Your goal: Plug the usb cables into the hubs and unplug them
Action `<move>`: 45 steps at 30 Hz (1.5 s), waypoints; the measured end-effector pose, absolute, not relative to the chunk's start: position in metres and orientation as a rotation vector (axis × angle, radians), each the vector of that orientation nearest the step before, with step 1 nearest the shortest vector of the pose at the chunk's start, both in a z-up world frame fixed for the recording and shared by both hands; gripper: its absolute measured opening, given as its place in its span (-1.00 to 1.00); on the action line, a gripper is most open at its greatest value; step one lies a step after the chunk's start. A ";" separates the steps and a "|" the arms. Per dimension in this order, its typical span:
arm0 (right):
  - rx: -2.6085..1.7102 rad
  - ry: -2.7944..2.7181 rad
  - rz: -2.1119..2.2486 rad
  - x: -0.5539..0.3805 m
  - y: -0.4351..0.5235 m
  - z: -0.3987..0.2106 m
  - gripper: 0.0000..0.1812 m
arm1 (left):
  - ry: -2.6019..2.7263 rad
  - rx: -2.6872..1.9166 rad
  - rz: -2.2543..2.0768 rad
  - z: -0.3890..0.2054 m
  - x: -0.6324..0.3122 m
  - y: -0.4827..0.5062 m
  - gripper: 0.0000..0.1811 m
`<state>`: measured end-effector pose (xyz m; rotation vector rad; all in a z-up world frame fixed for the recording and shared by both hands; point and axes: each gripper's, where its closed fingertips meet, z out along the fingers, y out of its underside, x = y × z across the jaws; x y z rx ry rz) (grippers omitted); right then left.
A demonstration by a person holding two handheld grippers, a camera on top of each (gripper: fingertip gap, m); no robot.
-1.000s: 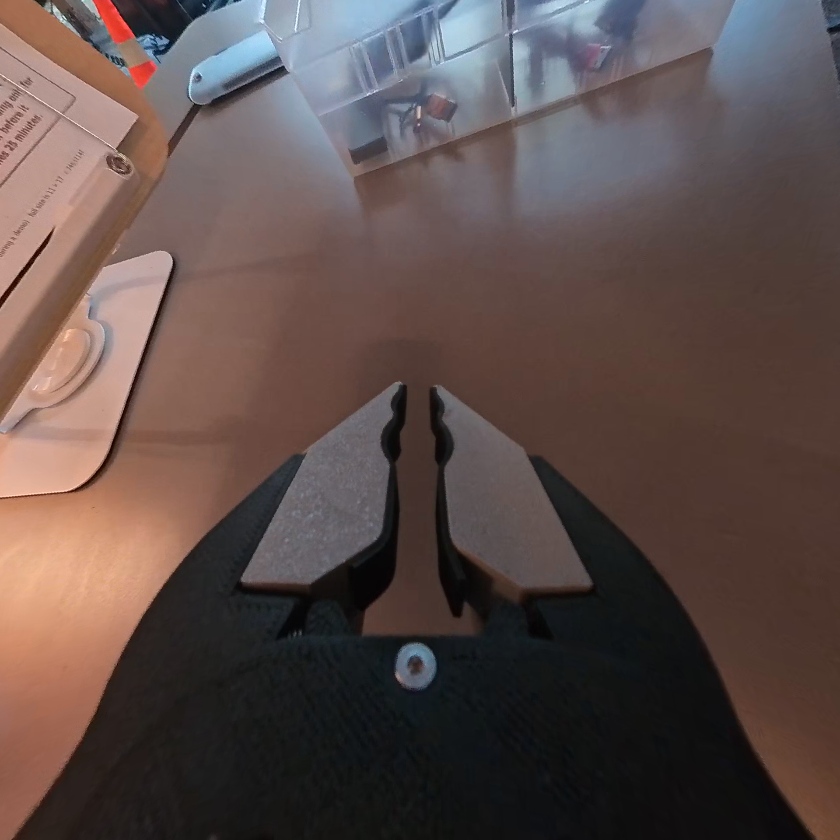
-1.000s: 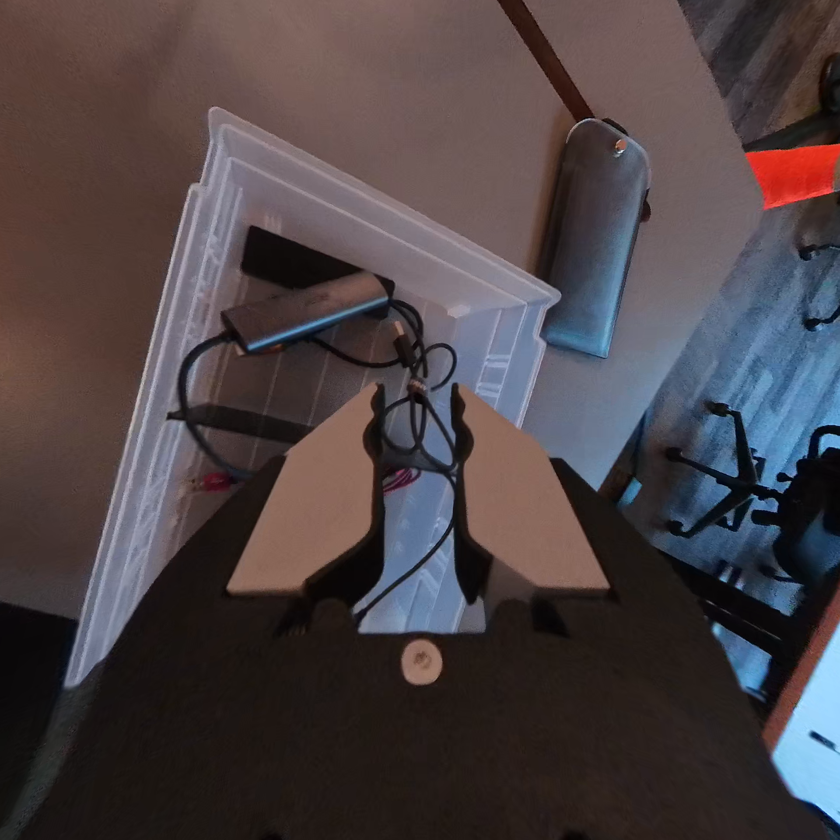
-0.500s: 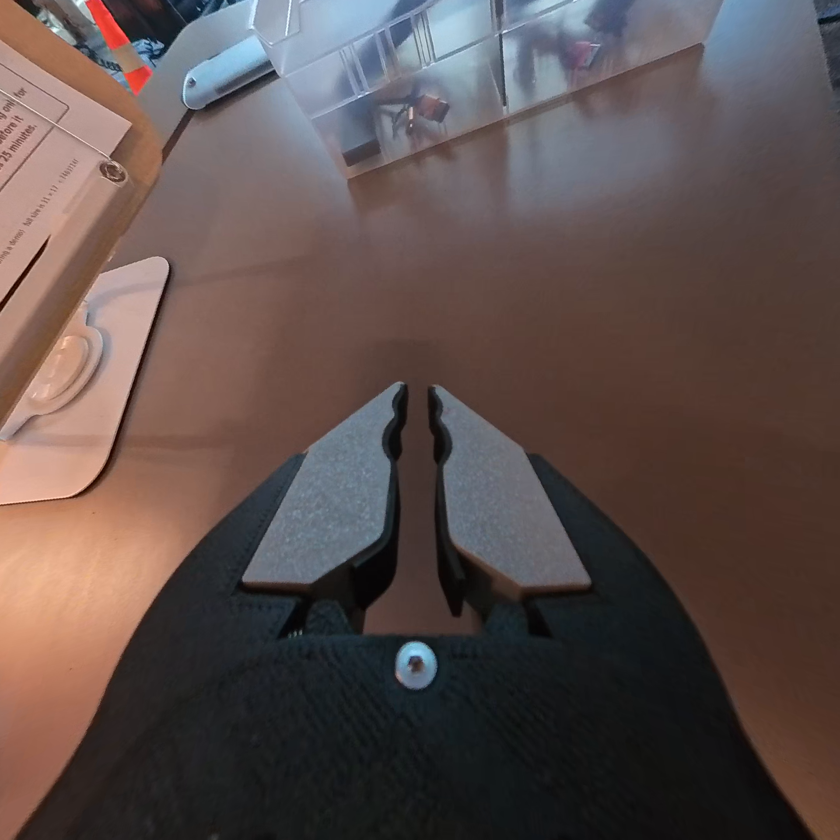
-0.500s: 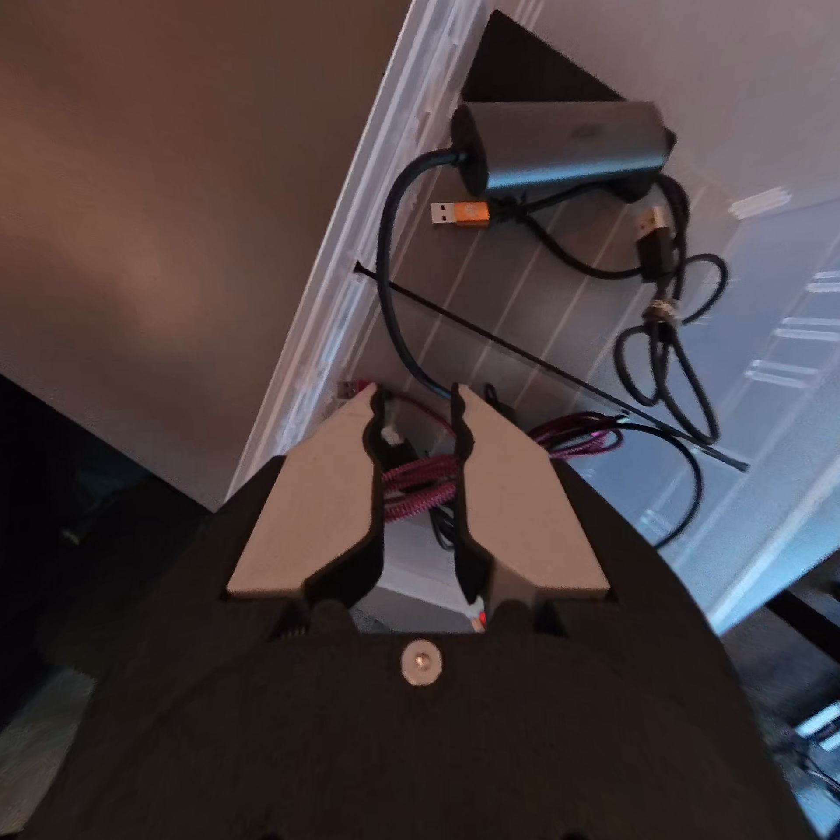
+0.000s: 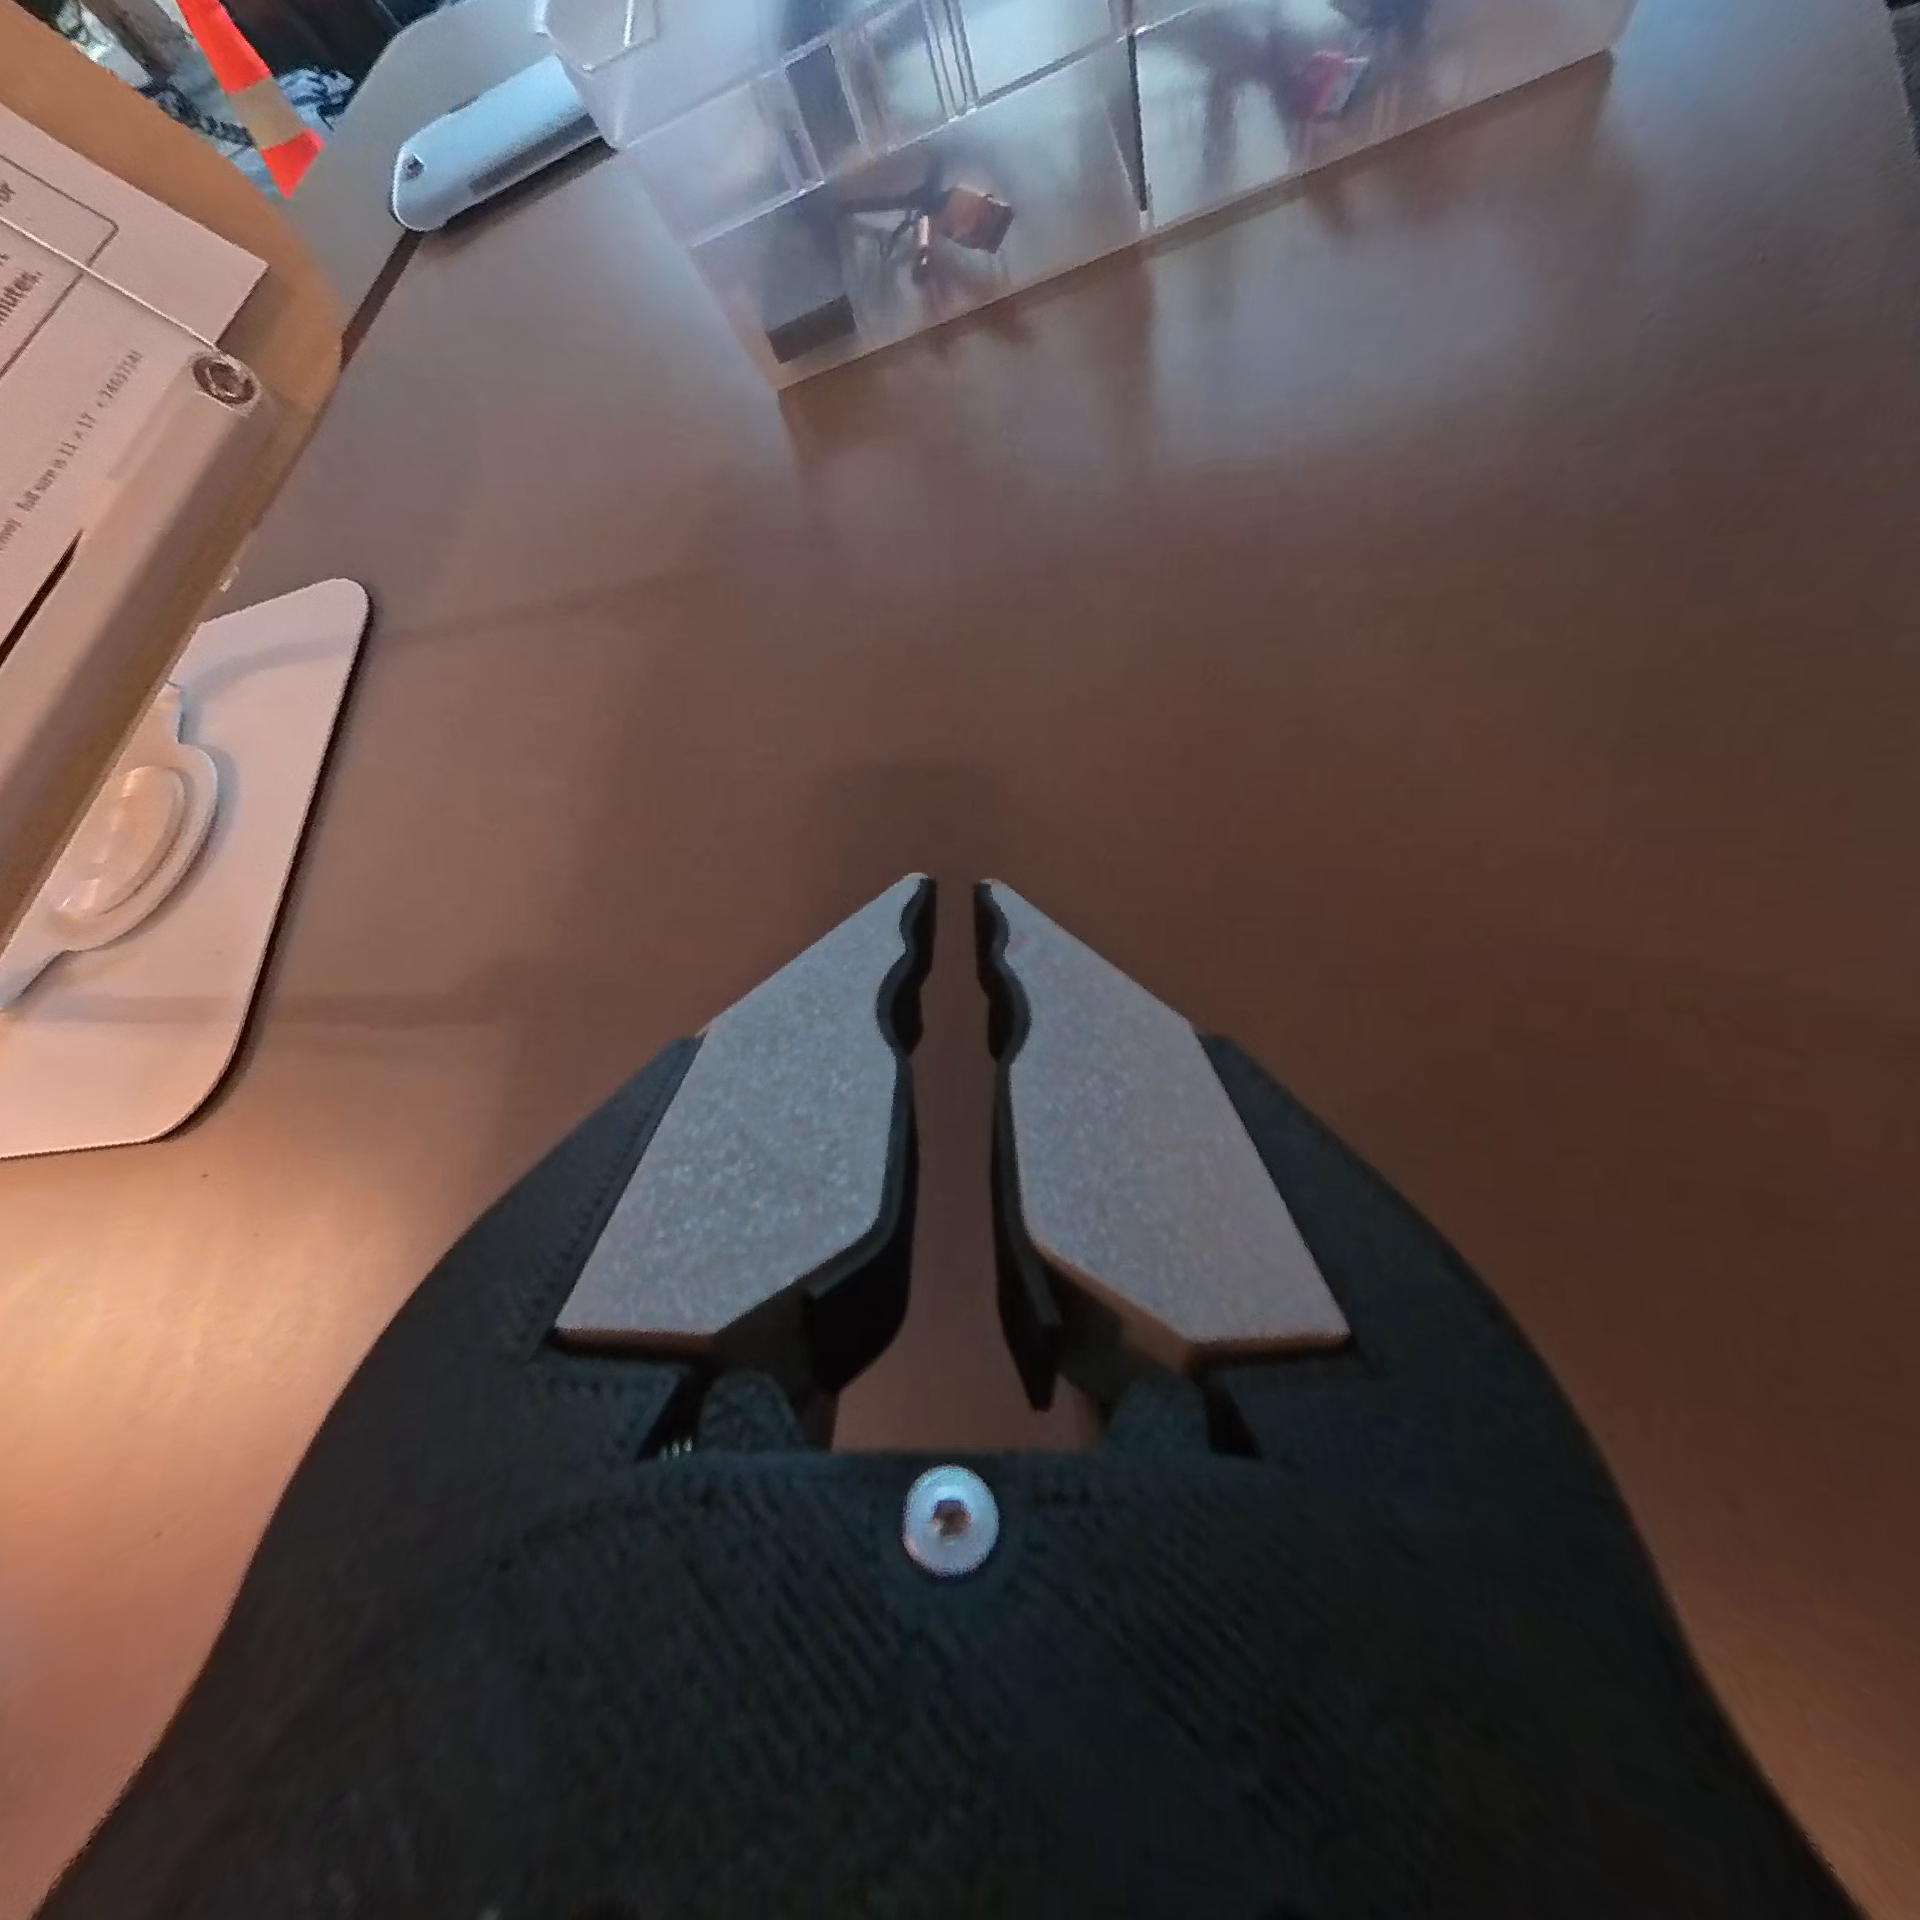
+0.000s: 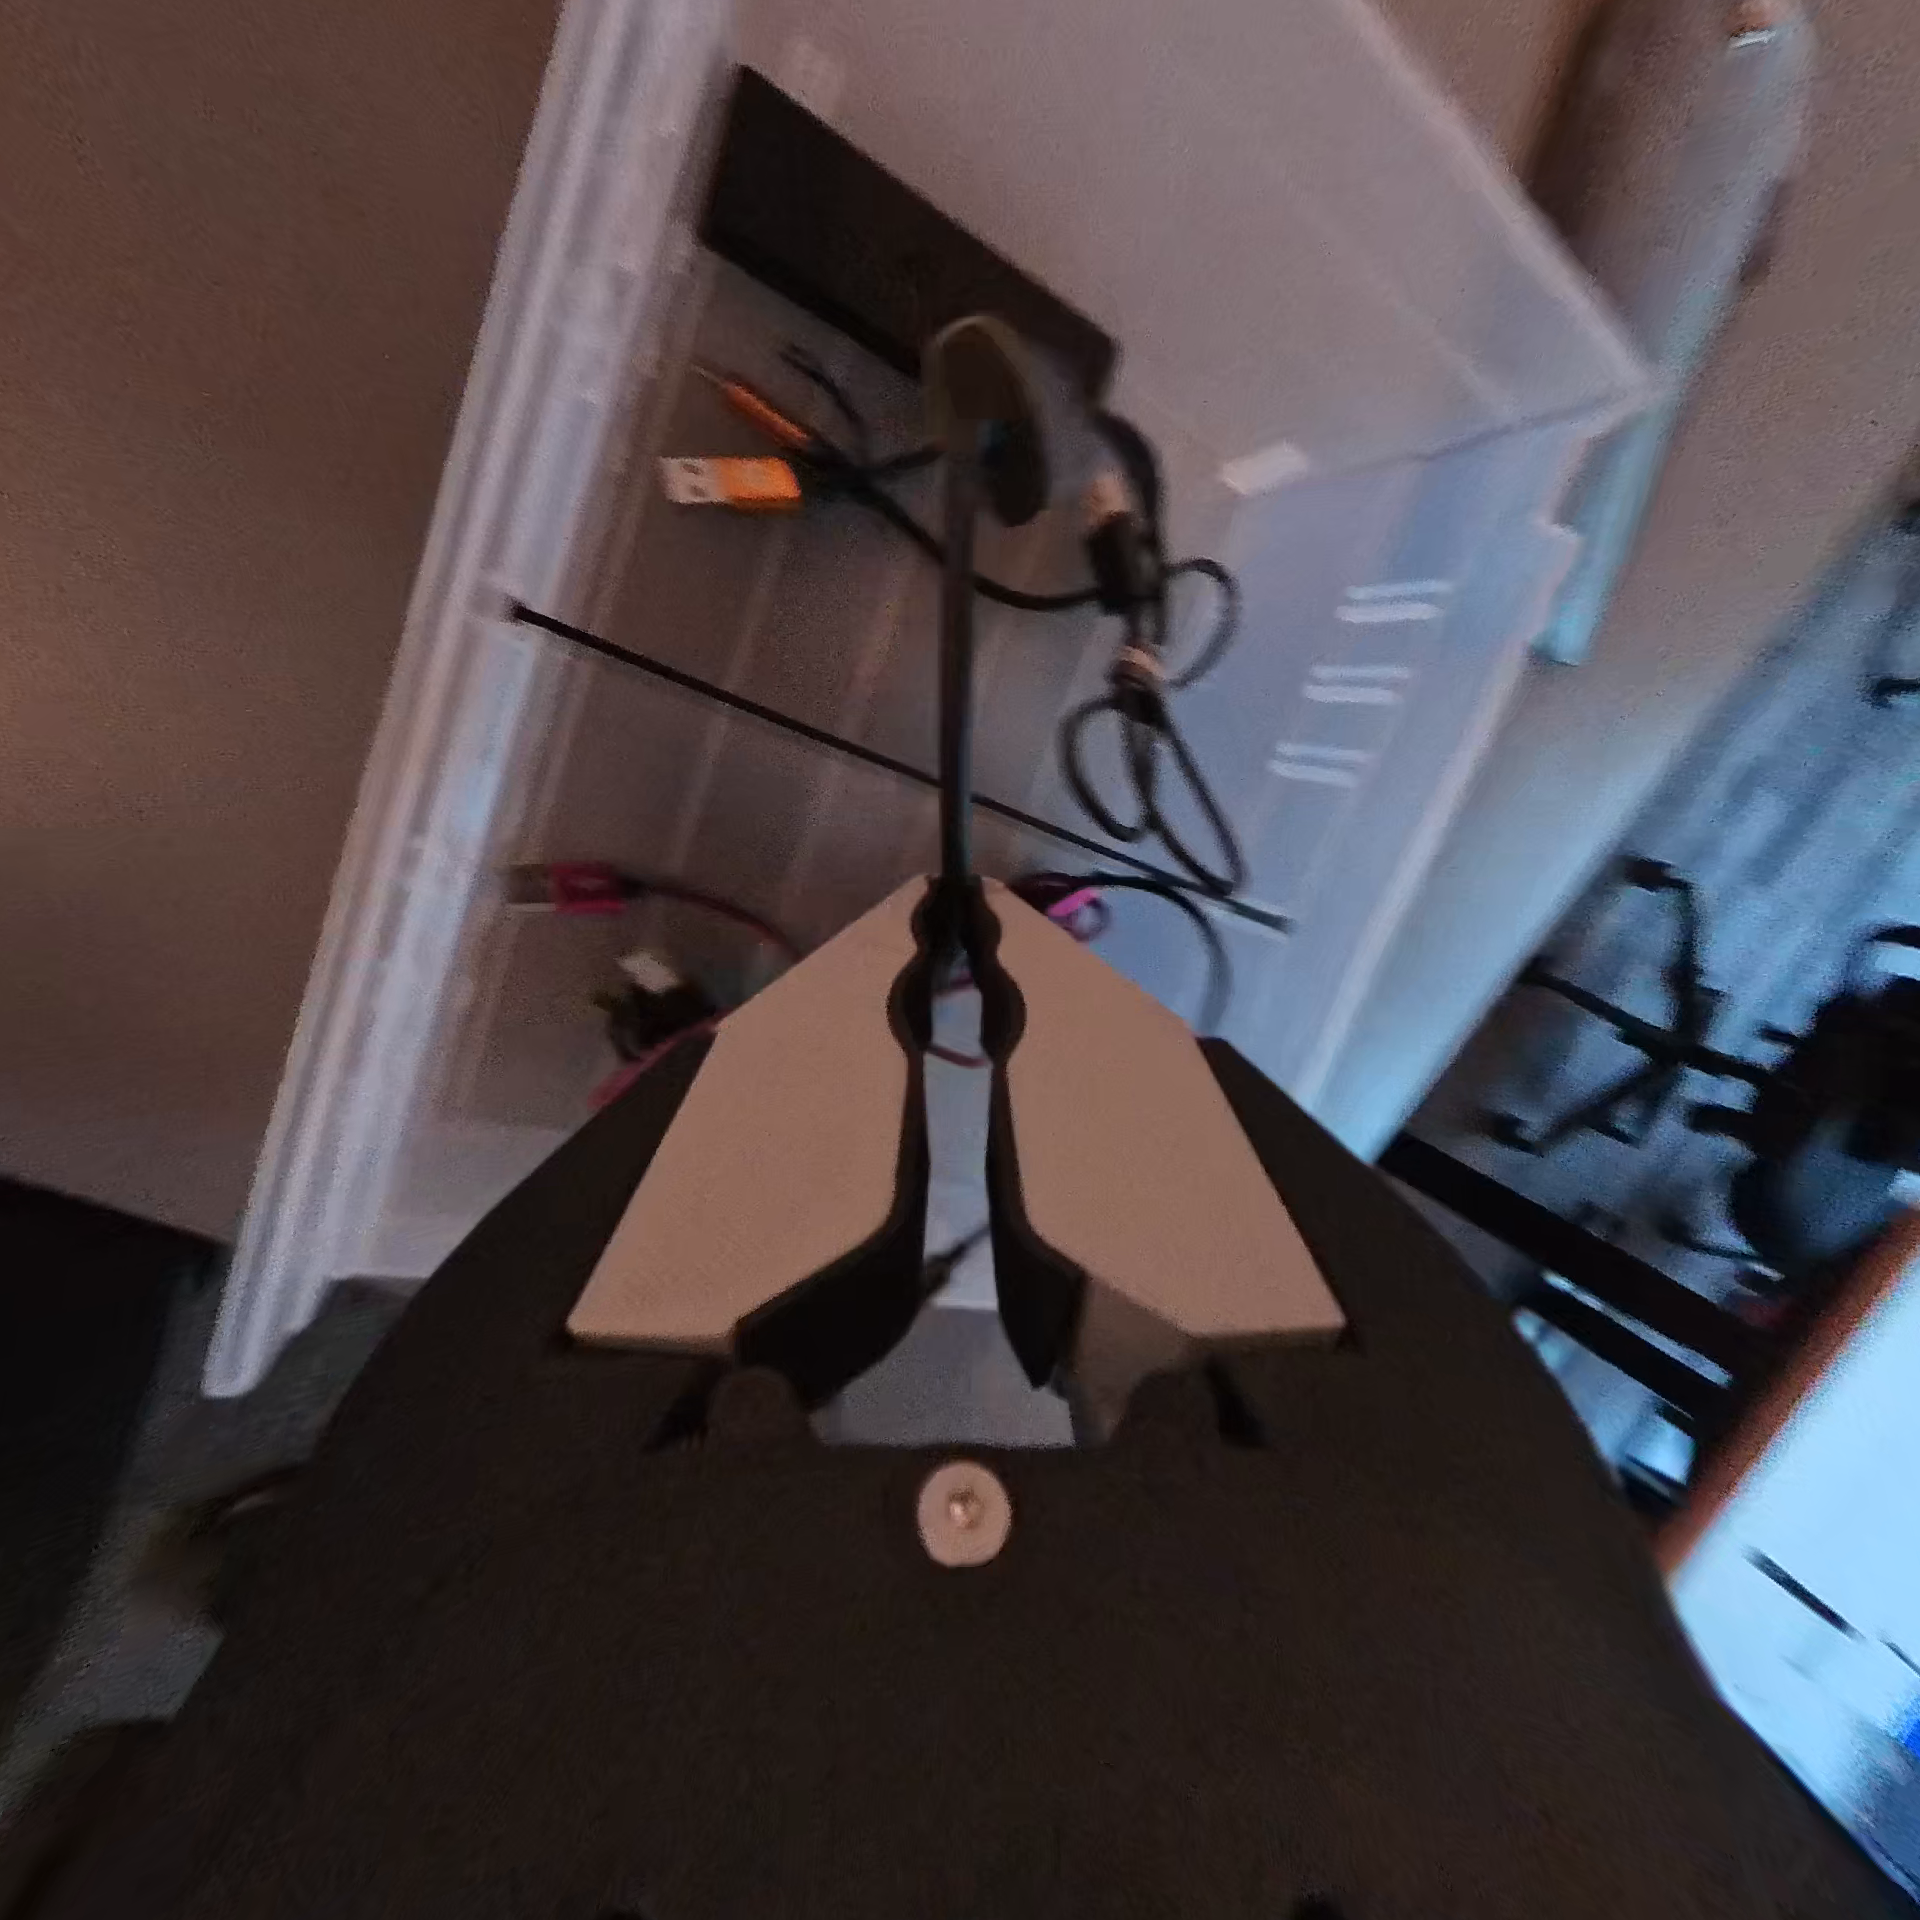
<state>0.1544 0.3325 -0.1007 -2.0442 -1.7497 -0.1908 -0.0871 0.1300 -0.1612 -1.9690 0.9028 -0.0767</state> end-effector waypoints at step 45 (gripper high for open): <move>-2.130 -1.187 0.206 0.113 0.444 -0.036 -0.38 | 0.630 -1.999 -0.209 -0.150 -0.107 0.146 -0.13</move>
